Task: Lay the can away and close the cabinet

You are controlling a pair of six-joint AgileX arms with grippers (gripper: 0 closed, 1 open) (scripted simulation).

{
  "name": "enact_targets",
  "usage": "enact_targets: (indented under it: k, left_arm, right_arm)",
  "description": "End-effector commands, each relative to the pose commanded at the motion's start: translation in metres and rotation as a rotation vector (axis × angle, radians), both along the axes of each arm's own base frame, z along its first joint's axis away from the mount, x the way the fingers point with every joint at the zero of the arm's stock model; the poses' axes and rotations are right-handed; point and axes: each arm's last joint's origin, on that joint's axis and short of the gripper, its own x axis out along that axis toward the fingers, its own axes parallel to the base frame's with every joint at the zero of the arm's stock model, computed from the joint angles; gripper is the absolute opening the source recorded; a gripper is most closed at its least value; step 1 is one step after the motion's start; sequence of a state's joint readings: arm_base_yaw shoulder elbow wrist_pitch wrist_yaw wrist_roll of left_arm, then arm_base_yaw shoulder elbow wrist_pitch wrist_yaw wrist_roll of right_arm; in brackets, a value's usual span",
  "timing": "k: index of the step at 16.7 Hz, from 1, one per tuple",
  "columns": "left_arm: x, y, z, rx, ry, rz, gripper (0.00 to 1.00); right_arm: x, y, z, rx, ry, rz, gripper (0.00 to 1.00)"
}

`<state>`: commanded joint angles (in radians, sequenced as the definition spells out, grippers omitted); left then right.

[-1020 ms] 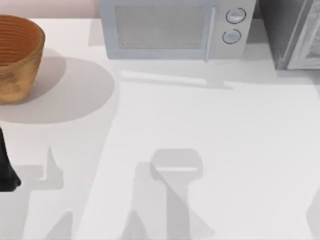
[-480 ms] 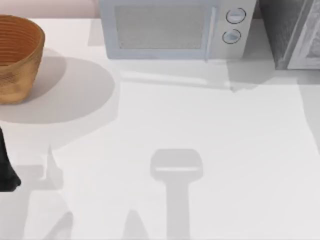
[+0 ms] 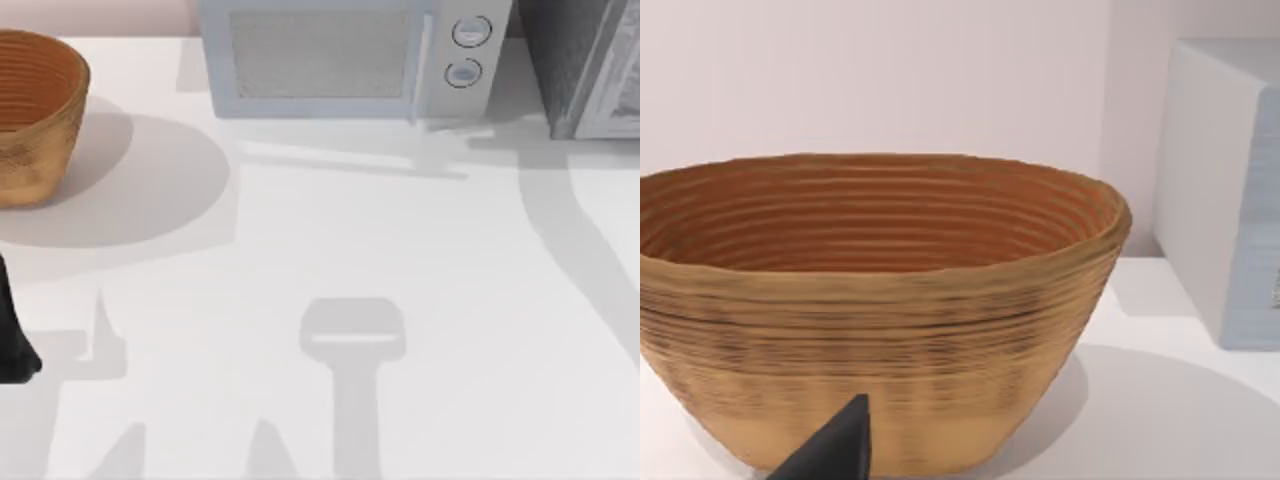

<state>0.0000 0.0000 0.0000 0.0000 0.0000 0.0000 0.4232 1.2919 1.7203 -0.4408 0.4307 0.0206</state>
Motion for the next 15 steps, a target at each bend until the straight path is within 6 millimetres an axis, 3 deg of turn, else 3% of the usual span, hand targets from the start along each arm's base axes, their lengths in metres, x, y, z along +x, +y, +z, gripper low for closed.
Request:
enact_targets:
  k: [5,7,15]
  left_arm:
    - [0.0,0.0,0.0,0.0,0.0,0.0,1.0]
    - [0.0,0.0,0.0,0.0,0.0,0.0,1.0]
    - [0.0,0.0,0.0,0.0,0.0,0.0,1.0]
  right_arm:
    - [-0.002,0.004,0.0,-0.001,0.001,-0.001,1.0]
    - [-0.007,-0.004,0.005,-0.002,-0.017,-0.032,1.0]
    - [0.042,-0.005,0.005,-0.003,-0.016,-0.032,1.0]
